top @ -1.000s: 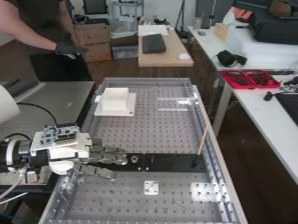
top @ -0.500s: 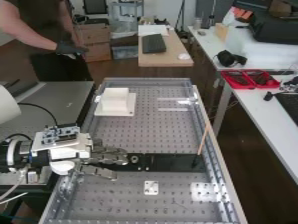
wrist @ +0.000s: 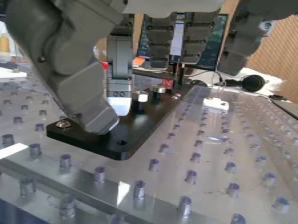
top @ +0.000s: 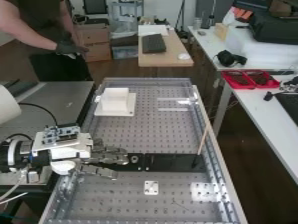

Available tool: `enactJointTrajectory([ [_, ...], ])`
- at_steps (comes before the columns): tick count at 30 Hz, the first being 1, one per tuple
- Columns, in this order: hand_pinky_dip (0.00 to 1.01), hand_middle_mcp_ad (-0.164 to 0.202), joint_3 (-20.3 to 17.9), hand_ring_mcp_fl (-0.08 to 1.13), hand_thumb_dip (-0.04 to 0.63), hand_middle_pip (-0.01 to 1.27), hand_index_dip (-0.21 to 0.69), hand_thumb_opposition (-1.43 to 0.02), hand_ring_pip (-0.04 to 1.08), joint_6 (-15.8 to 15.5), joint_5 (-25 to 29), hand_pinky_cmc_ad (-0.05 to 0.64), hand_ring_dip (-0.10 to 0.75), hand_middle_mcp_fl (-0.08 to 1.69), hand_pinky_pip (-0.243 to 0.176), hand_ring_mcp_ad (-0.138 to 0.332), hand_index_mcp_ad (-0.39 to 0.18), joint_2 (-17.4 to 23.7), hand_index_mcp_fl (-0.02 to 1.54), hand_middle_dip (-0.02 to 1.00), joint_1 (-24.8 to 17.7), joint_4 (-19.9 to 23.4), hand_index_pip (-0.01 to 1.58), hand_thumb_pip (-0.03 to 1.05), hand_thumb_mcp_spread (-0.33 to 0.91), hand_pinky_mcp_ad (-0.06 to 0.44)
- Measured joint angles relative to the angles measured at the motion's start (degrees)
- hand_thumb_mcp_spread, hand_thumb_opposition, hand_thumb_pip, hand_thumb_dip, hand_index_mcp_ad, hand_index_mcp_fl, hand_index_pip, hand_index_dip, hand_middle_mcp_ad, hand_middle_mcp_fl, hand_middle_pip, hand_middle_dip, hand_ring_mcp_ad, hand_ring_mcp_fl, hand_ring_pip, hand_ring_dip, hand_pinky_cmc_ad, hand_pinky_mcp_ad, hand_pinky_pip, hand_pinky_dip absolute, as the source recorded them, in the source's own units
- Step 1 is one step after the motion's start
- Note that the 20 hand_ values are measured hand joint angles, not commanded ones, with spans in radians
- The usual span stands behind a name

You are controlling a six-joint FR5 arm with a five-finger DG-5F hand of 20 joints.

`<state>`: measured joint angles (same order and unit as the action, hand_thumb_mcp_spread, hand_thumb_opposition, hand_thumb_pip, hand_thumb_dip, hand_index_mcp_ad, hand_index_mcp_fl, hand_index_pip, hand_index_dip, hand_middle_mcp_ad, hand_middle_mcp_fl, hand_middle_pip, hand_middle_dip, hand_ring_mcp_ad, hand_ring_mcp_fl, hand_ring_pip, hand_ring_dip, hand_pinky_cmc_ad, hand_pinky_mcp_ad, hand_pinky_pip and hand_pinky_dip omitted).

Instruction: Grab the smaller nut and place it in the white container

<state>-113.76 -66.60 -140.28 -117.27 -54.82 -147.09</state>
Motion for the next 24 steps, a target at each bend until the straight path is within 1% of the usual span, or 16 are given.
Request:
enactJointTrajectory([
  [5, 0.18, 0.068, 0.00, 0.00, 0.257, 0.13, 0.185, -0.86, 0.09, -0.12, 0.21, 0.332, 0.122, 0.02, -0.012, 0.126, -0.131, 0.07, 0.00, 0.23, 0.07, -0.24, 1.56, 0.81, 0.39, 0.284],
  [24, 0.18, 0.068, -0.19, 0.00, 0.257, 0.13, 0.185, -0.86, 0.09, 0.20, 0.33, 0.328, 0.122, 0.02, -0.012, 0.126, -0.131, 0.11, 0.00, 0.23, 0.21, -0.06, 1.56, 0.81, 0.39, 0.284],
])
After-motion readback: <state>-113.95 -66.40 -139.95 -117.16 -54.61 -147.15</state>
